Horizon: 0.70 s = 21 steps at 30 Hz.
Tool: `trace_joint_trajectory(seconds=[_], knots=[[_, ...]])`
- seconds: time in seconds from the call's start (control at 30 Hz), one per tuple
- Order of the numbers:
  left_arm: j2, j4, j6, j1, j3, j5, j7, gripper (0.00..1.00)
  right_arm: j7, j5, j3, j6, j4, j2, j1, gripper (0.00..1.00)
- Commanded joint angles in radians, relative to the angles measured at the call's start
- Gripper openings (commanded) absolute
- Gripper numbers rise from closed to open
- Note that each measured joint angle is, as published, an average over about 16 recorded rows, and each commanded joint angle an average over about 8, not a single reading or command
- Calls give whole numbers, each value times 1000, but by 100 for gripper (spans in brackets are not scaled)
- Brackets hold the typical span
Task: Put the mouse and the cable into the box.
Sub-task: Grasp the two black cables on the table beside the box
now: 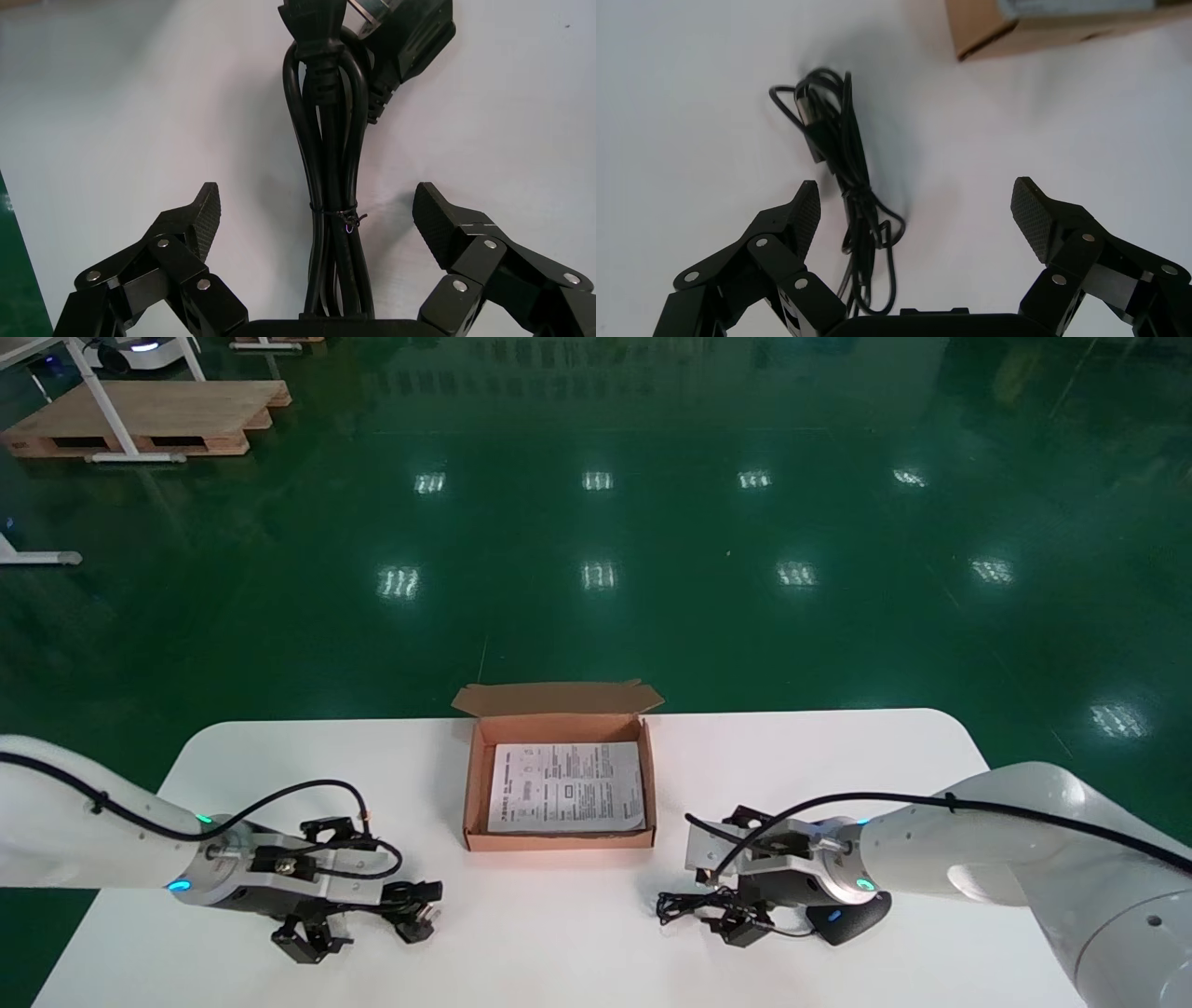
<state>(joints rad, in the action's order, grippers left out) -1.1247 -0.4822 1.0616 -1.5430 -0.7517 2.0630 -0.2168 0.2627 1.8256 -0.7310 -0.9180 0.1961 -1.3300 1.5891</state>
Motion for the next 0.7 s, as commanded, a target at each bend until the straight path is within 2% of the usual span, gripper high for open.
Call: trace_joint_trajectory(seconds=[0.03, 0.3, 0.37, 0.57, 0.63, 0.7], knots=[[0, 2, 0, 0, 0, 0, -1, 100, 18, -14, 6, -19, -8, 4, 13, 100], [-1, 6, -1, -1, 0, -1, -4, 99, 65, -33, 15, -48, -58, 3, 24, 99], [-1, 6, -1, -2, 1, -1, -4, 82, 68, -34, 14, -52, -67, 1, 25, 82], [-1, 7, -1, -2, 1, -1, -4, 7, 70, -34, 13, -55, -72, 0, 27, 8], [-1, 7, -1, -2, 1, -1, -4, 0, 69, -34, 13, -54, -70, 0, 27, 0], [-1, 7, -1, -2, 1, -1, -4, 0, 68, -34, 13, -53, -68, 1, 27, 0]])
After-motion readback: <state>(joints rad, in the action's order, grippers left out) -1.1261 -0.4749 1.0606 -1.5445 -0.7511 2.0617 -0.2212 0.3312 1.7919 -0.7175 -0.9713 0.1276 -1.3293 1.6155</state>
